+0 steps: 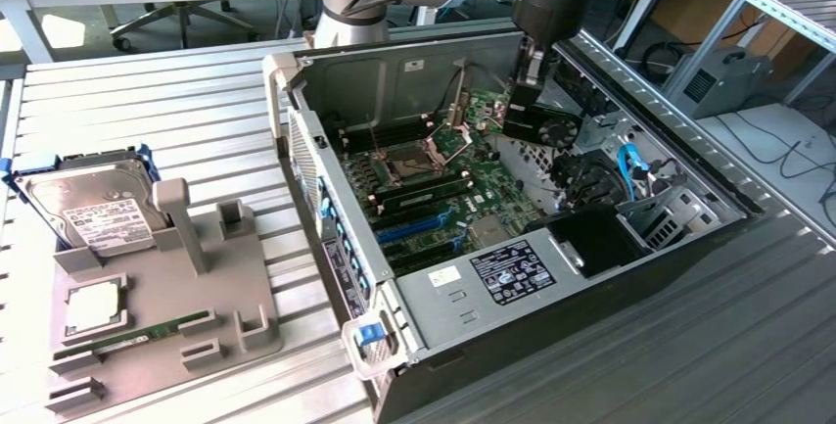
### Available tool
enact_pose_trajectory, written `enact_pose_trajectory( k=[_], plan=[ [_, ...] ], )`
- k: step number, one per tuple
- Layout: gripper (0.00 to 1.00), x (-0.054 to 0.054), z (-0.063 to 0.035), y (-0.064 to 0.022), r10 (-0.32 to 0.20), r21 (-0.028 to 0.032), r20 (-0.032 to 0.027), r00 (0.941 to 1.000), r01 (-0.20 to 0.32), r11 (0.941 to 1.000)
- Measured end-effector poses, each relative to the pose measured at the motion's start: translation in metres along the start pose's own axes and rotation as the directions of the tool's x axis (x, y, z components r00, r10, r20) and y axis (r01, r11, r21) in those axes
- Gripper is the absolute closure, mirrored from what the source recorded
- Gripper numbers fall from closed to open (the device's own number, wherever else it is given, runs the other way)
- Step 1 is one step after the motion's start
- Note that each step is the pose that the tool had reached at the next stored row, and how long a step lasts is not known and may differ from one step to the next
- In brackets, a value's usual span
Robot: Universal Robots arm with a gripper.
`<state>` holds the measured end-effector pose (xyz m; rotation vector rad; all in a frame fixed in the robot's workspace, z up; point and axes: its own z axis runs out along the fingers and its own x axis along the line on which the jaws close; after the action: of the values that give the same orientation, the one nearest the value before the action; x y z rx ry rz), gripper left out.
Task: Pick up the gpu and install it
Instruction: 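Insert the gpu into the slot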
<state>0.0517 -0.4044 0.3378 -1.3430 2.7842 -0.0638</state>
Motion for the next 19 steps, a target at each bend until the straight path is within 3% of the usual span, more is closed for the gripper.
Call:
enact_pose_trajectory(
  k=[19],
  plan=[
    [0.73,0.0000,0.0002,0.0000,-0.074,-0.0015,0.0039,0.9972,0.074,0.9973]
  ],
)
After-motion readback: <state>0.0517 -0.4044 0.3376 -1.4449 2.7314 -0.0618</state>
